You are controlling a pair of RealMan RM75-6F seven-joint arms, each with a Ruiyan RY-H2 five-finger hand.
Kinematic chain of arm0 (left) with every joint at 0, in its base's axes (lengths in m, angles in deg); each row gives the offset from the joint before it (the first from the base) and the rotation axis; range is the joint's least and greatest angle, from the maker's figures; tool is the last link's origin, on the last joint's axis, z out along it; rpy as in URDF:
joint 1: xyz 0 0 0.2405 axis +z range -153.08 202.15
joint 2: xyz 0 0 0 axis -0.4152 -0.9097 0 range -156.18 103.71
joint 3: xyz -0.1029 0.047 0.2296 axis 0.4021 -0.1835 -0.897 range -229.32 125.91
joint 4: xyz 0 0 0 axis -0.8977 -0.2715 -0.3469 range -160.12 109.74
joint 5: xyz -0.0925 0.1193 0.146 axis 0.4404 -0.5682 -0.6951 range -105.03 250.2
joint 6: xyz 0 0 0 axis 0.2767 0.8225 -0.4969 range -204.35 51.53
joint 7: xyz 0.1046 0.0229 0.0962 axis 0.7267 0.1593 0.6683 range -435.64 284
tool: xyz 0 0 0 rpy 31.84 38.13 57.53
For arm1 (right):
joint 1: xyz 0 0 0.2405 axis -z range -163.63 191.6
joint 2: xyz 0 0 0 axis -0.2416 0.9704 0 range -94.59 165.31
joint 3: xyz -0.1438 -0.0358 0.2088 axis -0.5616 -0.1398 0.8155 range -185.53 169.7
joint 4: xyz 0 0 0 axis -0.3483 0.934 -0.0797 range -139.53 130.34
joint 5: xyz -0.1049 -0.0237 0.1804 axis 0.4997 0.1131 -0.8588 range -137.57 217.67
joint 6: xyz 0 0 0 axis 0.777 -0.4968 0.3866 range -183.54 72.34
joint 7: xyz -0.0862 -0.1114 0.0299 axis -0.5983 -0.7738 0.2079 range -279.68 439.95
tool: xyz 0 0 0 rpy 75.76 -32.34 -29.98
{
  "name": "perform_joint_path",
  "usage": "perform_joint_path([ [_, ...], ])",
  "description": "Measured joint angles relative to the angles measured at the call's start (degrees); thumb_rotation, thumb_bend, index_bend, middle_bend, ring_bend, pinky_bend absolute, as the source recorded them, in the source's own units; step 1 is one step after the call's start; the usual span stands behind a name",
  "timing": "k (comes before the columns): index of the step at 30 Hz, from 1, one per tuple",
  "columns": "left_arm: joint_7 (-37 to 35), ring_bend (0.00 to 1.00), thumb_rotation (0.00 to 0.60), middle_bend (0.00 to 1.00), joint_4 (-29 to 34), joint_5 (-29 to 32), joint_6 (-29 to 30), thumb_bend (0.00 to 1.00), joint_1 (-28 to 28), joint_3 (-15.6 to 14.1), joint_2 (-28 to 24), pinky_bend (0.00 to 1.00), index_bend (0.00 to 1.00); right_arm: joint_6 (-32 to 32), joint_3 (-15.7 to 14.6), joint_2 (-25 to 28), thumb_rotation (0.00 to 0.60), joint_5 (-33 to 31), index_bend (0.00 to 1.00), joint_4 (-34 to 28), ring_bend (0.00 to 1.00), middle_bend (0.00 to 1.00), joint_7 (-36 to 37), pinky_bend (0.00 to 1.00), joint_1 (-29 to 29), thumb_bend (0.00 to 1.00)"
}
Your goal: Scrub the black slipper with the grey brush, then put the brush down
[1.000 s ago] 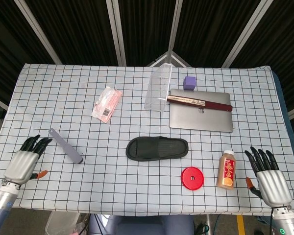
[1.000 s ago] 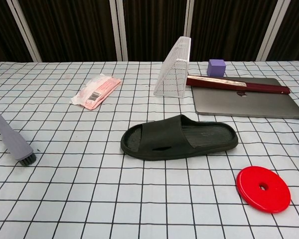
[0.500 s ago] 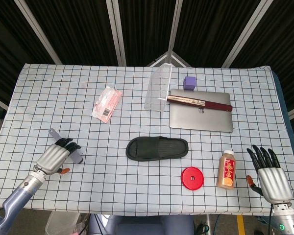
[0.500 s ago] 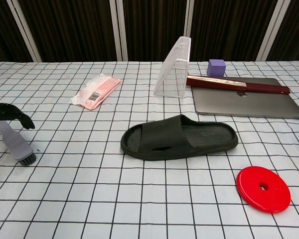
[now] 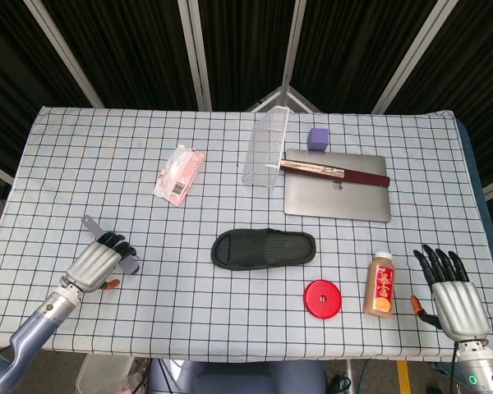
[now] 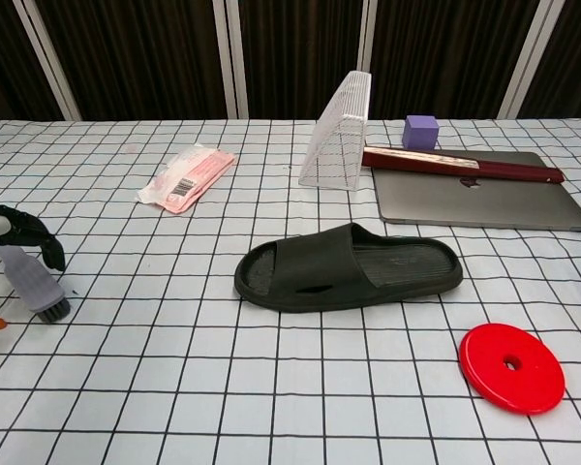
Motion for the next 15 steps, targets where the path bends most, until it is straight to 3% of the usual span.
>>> perform_joint_path([
  [4, -0.5, 0.19, 0.600, 0.32, -1.1, 0.5, -0.1, 0.30, -0.2, -0.1, 0.4, 0.18, 0.32, 0.4, -0.1, 0.2, 0.523, -0.2, 0.00, 0.0, 0.00, 0.00, 0.2, 0.00, -0.1, 0.44],
  [9, -0.9, 0.21, 0.600, 0.34, -2.5, 1.1, -0.5, 0.40, -0.5, -0.2, 0.9, 0.21, 0.33, 0.5, 0.0, 0.1, 0.524, -0.4, 0.00, 0.0, 0.00, 0.00, -0.1, 0.00, -0.2, 0.44],
  [15, 0.3, 0.21, 0.600, 0.34, -3.3, 2.0, -0.2, 0.42, -0.6, 0.0, 1.6, 0.21, 0.33, 0.9, -0.1, 0.1, 0.523, -0.5, 0.00, -0.1, 0.00, 0.00, -0.4, 0.00, -0.4, 0.44],
])
